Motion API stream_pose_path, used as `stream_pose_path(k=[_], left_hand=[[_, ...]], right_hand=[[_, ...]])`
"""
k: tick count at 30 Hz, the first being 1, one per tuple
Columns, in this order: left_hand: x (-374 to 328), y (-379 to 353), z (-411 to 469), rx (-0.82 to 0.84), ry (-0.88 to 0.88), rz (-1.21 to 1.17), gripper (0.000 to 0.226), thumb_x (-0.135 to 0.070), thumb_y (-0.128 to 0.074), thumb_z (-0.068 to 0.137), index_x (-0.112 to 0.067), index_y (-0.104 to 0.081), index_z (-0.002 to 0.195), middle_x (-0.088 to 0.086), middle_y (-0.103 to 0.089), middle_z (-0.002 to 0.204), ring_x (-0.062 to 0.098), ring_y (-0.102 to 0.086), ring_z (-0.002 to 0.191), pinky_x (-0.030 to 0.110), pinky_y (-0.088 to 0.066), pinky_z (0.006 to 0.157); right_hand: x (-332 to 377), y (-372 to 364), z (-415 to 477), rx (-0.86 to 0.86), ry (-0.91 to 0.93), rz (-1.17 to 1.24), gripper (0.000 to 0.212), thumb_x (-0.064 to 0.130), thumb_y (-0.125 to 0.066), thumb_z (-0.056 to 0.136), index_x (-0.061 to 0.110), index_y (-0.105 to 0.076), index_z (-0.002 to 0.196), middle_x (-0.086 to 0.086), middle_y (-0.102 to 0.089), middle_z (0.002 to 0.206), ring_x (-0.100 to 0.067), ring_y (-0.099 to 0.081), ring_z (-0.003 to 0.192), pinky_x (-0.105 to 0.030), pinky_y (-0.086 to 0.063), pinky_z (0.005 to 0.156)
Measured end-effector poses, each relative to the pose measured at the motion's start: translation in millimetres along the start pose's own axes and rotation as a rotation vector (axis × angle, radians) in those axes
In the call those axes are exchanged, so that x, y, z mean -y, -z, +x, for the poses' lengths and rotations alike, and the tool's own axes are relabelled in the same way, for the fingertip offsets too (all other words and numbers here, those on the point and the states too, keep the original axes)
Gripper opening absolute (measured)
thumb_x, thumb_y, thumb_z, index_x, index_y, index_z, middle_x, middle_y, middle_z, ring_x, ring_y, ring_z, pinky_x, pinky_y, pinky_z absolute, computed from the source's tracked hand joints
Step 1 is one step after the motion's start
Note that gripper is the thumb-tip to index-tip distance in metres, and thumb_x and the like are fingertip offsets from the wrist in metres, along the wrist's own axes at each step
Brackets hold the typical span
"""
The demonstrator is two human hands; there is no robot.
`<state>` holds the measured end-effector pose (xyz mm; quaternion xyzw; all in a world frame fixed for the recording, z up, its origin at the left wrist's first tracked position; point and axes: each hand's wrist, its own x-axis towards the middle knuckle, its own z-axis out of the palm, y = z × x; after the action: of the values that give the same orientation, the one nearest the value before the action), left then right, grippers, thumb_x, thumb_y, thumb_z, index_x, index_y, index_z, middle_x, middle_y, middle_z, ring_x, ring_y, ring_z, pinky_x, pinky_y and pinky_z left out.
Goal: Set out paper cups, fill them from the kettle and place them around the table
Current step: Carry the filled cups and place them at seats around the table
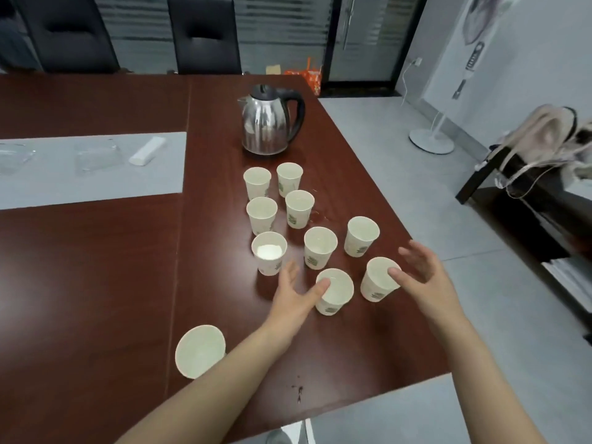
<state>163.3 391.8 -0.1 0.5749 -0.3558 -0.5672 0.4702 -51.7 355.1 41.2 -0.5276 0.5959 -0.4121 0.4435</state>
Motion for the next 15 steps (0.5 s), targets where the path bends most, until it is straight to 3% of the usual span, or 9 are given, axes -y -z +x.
stream_pose_path(k=[4, 7, 9, 11, 13, 15], left_hand=[[31, -29, 7, -0.038, 0.056, 0.063, 0.114, -0.043, -0.083, 0.059, -0.019, -0.017, 0.149, -0.002, -0.028, 0.153, 0.000, -0.026, 0.131, 0.023, -0.022, 0.110], [46, -39, 14, -0.075, 0.075, 0.064, 0.118, -0.039, -0.086, 0.053, -0.022, -0.018, 0.148, -0.005, -0.033, 0.151, 0.006, -0.031, 0.136, 0.025, -0.025, 0.111], [53, -44, 21, -0.095, 0.061, 0.051, 0.114, -0.029, -0.088, 0.056, -0.022, -0.019, 0.147, -0.007, -0.038, 0.145, 0.007, -0.037, 0.132, 0.020, -0.030, 0.105], [58, -49, 27, -0.108, 0.043, 0.044, 0.105, -0.011, -0.086, 0.065, -0.023, -0.021, 0.146, -0.009, -0.042, 0.139, 0.005, -0.041, 0.126, 0.015, -0.032, 0.097], [62, -53, 34, -0.133, 0.025, 0.070, 0.103, -0.010, -0.087, 0.063, -0.023, -0.025, 0.144, -0.010, -0.045, 0.134, 0.006, -0.044, 0.124, 0.016, -0.033, 0.096], [67, -56, 39, -0.160, -0.002, 0.086, 0.098, -0.006, -0.086, 0.064, -0.021, -0.029, 0.142, -0.008, -0.047, 0.132, 0.006, -0.046, 0.120, 0.010, -0.035, 0.092]], right_hand=[[-41, 19, 26, 0.007, -0.110, 0.030, 0.086, 0.012, -0.076, 0.076, 0.026, -0.027, 0.145, 0.003, -0.042, 0.145, -0.002, -0.043, 0.121, -0.035, -0.034, 0.110], [-70, 17, 39, 0.078, -0.188, 0.003, 0.096, 0.013, -0.080, 0.071, 0.026, -0.022, 0.147, 0.003, -0.038, 0.148, -0.004, -0.037, 0.127, -0.040, -0.030, 0.114], [-84, 10, 45, 0.103, -0.213, 0.006, 0.099, 0.013, -0.081, 0.070, 0.026, -0.021, 0.148, 0.007, -0.040, 0.144, -0.006, -0.040, 0.125, -0.034, -0.033, 0.111], [-91, 1, 49, 0.121, -0.221, 0.026, 0.103, 0.011, -0.085, 0.067, 0.025, -0.022, 0.147, 0.010, -0.042, 0.136, -0.004, -0.045, 0.118, -0.022, -0.036, 0.098], [-94, -8, 52, 0.117, -0.201, 0.056, 0.111, 0.022, -0.089, 0.054, 0.027, -0.025, 0.145, 0.010, -0.047, 0.131, 0.005, -0.050, 0.106, -0.013, -0.039, 0.085], [-99, -15, 55, 0.089, -0.162, 0.065, 0.119, 0.037, -0.086, 0.040, 0.029, -0.026, 0.144, 0.009, -0.053, 0.128, 0.004, -0.052, 0.108, -0.015, -0.040, 0.086]])
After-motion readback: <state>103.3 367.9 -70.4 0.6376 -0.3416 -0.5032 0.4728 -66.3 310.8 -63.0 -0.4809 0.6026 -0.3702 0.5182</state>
